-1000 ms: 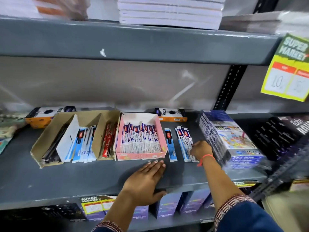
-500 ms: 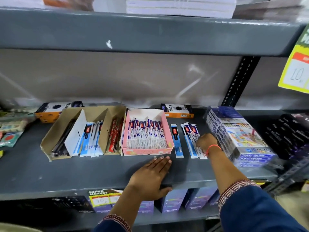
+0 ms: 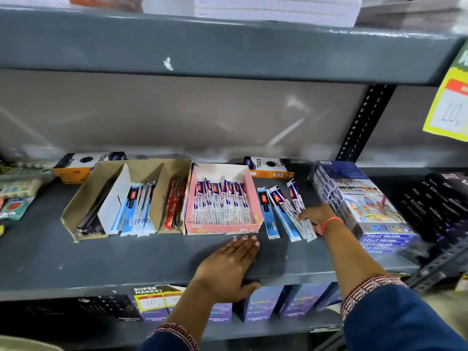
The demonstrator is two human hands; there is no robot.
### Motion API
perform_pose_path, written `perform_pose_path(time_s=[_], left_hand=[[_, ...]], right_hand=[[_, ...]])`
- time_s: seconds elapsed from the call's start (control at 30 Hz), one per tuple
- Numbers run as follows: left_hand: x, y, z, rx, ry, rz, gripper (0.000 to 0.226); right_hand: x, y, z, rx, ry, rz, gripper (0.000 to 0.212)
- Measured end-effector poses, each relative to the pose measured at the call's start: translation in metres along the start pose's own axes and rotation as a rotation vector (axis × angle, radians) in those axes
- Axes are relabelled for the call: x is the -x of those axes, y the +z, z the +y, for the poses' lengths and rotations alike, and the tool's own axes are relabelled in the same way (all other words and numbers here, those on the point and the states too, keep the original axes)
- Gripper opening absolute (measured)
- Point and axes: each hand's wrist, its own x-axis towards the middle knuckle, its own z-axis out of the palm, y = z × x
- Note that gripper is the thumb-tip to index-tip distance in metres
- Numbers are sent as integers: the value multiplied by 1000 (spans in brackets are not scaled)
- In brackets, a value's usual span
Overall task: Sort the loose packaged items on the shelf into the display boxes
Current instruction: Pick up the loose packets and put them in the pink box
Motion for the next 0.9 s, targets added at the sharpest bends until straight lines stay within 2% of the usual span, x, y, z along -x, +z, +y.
perform_pose_path(time_s=[0.1,0.2,0.33,0.53,0.9], left_hand=[[1,-1,0,33,-9,1,81],[0,-3,0,19,-3,-7,81],[-3,-4,1,5,-19,-36,82],[-4,-6,2,11,-33,-72,82],[-5,-5,3,-24,-41,-111,83]], right_hand=[[14,-8,-8,-117,-67,-18,10],[37,-4,-17,-431,-91,-193,19],[77,29,-27,-642,-159,-437,24],[115,66,-38,-714,-247,-631,23],[129,67,-49,-758,-246,-602,11]])
